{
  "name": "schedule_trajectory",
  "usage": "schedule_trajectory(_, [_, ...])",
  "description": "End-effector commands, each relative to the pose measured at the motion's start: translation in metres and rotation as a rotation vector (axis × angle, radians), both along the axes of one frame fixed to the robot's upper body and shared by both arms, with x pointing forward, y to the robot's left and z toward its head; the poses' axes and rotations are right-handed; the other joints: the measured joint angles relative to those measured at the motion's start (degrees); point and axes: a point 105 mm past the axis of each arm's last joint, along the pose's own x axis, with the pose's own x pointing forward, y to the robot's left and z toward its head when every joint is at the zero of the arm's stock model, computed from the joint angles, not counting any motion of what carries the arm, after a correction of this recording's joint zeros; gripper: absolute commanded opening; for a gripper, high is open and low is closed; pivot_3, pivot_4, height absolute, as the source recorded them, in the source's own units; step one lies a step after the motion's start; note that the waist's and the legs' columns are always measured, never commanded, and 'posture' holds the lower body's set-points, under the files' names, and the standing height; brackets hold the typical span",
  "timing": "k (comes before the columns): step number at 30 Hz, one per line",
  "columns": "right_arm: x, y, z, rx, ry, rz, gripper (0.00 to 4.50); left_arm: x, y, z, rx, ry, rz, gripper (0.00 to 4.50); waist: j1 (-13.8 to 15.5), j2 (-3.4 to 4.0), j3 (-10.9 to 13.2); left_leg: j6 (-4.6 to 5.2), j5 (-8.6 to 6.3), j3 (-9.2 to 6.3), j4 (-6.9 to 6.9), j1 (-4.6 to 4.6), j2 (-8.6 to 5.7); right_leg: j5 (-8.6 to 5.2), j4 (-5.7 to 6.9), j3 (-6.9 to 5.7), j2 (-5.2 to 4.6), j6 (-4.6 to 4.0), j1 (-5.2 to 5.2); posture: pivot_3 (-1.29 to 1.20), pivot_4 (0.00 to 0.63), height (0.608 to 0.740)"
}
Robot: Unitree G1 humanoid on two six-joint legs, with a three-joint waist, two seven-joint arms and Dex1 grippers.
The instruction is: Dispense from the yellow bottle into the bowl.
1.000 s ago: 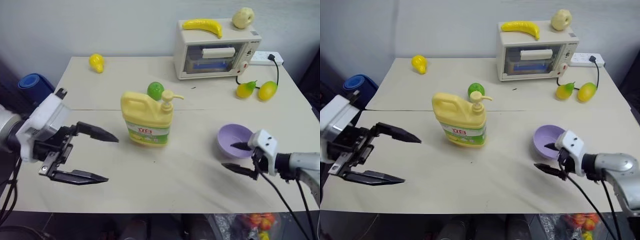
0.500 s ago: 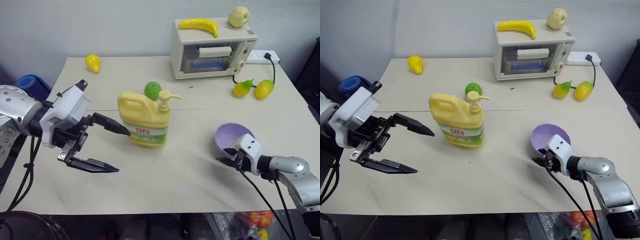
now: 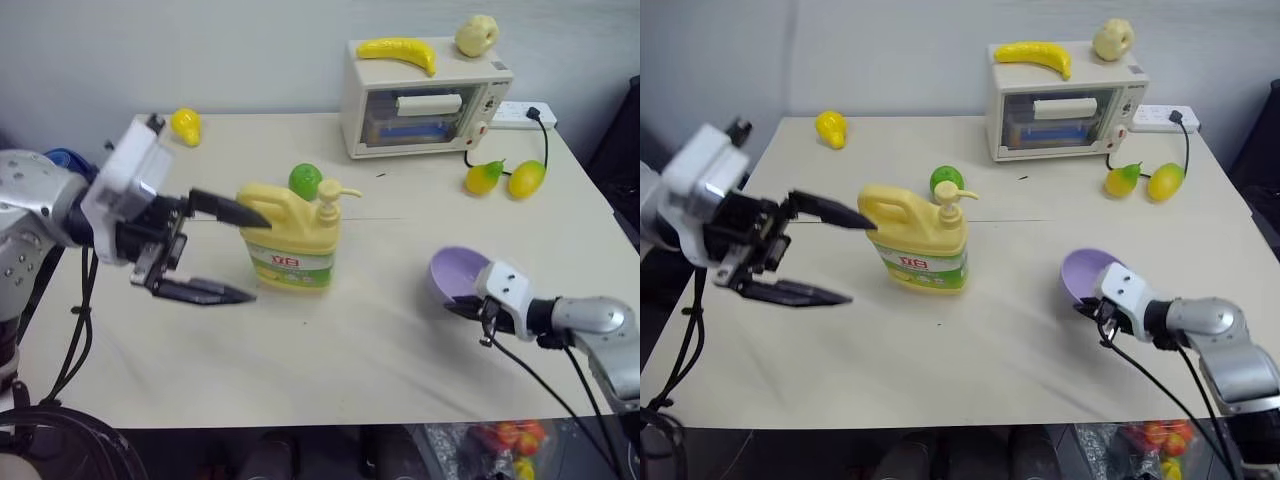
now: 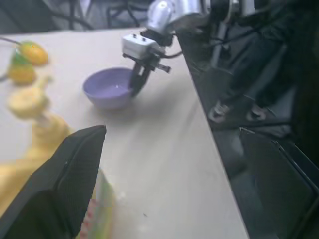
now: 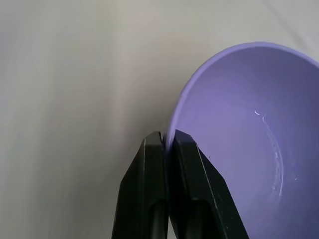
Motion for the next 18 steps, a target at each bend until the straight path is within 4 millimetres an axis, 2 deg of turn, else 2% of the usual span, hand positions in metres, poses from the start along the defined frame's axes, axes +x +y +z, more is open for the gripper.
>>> schedule_trajectory(1, [0.003,0.024,0.038,-0.024,-0.073,0.156,0.05,0.015,0.005,0.026,-0.075,-0.044,0.050,4.50,-0.09,-0.01,0.01,-0.01,0.00,0.02,0.03,0.01,0.00,0.00,0.03,0.02,0.02,0.00,0.00,0.00,0.150,0.740])
schedule_trajectory(4, [0.009,0.049,0.065,-0.029,-0.107,0.279,0.00,0.028,0.008,0.042,-0.115,-0.051,0.064,3.95,-0.05,-0.01,0.02,-0.02,-0.01,0.04,0.11,-0.02,0.04,0.02,0.07,0.04,0.08,-0.01,-0.04,0.00,0.150,0.740])
schedule_trajectory(8, [0.006,0.085,0.085,-0.027,-0.115,0.434,0.00,0.043,0.010,0.050,-0.112,-0.067,0.079,2.95,-0.04,-0.01,0.02,-0.04,-0.03,0.04,0.15,-0.15,0.03,0.02,-0.01,-0.02,0.09,0.00,-0.10,0.00,0.150,0.740])
schedule_trajectory(10, [0.006,0.097,0.089,-0.039,-0.122,0.486,0.00,0.051,0.007,0.052,-0.111,-0.074,0.085,2.30,0.03,-0.02,0.02,-0.04,-0.04,0.06,0.22,-0.23,0.03,0.03,-0.03,-0.05,0.08,0.02,-0.13,0.00,0.150,0.740])
schedule_trajectory(14, [0.005,0.110,0.095,-0.075,-0.133,0.552,0.00,0.063,-0.004,0.054,-0.117,-0.091,0.078,1.17,0.10,-0.05,0.04,-0.04,-0.06,0.16,0.43,-0.45,0.01,0.05,-0.03,-0.17,0.07,0.05,-0.19,0.00,0.150,0.740])
schedule_trajectory(18, [0.009,0.109,0.103,-0.112,-0.147,0.561,0.00,0.071,-0.018,0.055,-0.131,-0.103,0.051,0.20,-0.04,-0.05,0.04,-0.04,-0.06,0.29,0.44,-0.47,0.02,0.06,0.00,-0.16,0.08,0.06,-0.23,0.00,0.150,0.740])
